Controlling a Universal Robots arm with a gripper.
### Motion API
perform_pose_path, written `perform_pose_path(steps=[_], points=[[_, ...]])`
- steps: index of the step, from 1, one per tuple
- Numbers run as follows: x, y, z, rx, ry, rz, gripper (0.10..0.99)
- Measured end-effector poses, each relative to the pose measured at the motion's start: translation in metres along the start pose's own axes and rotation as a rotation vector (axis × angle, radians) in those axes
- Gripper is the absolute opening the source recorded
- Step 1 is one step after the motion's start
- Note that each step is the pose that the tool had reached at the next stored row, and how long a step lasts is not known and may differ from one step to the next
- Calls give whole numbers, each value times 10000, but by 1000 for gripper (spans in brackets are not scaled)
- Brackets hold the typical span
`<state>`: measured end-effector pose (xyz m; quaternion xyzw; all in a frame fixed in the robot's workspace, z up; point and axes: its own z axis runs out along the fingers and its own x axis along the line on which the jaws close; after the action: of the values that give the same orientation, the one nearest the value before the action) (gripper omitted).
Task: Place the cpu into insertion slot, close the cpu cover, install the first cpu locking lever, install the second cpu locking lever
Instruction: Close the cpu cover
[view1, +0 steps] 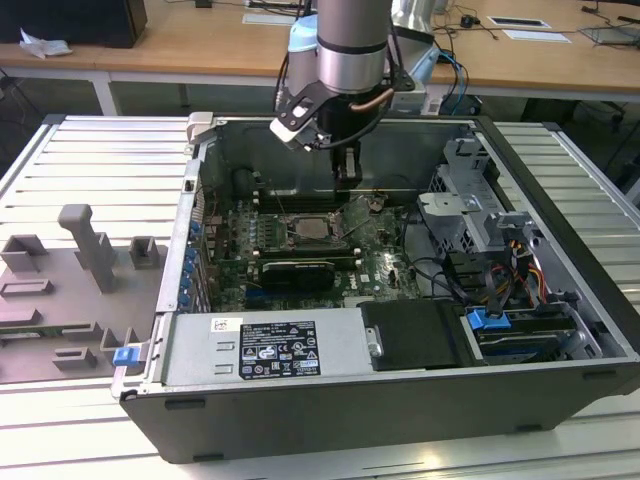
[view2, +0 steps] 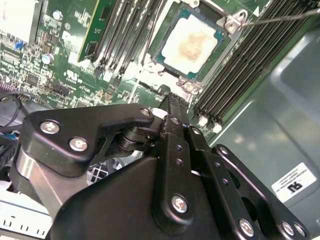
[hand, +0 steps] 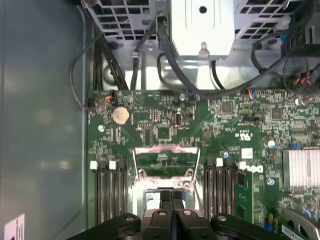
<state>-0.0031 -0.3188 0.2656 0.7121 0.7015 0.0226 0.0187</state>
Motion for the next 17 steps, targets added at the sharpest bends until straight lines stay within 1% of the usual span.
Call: perform_pose_path(steps=[2,4,8,10,17], points=[[0,28,2,3,1,0,106],[1,90,5,5,-1,1,106],[2,147,10,7,-1,1,106],[3,195,14,13,0,0,106],[4,280,22,14,0,0,106]])
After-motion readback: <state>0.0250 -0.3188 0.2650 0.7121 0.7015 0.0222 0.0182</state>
